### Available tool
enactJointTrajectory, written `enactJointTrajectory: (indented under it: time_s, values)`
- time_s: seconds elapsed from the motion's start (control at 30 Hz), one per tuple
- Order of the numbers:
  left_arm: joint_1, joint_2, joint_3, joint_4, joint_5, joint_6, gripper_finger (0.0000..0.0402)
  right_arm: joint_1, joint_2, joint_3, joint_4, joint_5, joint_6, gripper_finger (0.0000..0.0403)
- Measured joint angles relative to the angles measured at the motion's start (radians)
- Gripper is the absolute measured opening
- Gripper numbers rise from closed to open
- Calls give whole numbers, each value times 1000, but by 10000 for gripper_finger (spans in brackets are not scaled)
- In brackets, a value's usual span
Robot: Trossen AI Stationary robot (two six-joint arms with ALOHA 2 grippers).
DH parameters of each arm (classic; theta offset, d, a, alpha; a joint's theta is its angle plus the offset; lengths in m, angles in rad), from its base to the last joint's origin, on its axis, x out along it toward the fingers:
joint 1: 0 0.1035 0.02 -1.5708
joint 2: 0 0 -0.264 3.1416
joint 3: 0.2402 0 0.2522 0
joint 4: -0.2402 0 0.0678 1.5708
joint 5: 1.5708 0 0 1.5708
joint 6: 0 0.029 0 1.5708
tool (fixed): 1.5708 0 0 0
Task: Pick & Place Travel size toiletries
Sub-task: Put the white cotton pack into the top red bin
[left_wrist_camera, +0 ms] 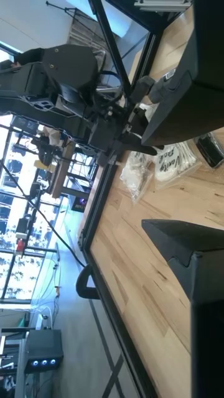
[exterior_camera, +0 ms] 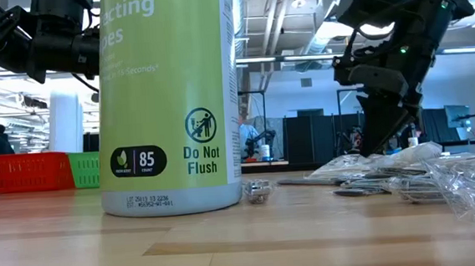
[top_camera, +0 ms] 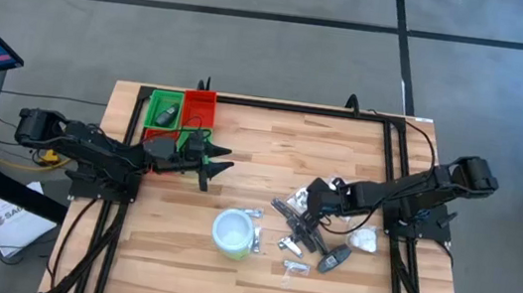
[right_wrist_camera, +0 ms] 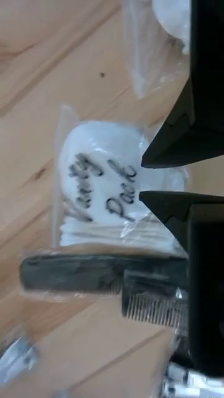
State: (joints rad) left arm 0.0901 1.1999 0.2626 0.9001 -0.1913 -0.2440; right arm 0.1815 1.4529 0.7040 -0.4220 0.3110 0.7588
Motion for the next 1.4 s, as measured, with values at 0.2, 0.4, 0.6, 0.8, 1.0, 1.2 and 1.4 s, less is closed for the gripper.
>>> enactJointTrajectory:
  time_s: [0.2, 0.4, 0.6, 0.8, 1.0, 1.2, 1.4]
  values:
    - [0, 0, 0, 0, 0, 0, 195, -4, -1, 26, -54, 1, -10, 98]
    - [0, 0, 0, 0, 1, 0, 195, -19, -1, 27, -83, 3, -8, 133]
    - [0, 0, 0, 0, 4, 0, 195, -43, 7, 27, -104, 4, -8, 162]
    - [0, 0, 0, 0, 3, 0, 195, -59, 27, 26, -126, 3, -7, 176]
    - [0, 0, 0, -1, 3, 0, 195, -66, 56, 27, -109, -4, -8, 175]
    - [0, 0, 0, -1, 0, 0, 195, -67, 125, 31, -85, -22, -9, 145]
    - [0, 0, -2, -2, 0, 0, 195, -68, 112, 27, -100, -24, -10, 41]
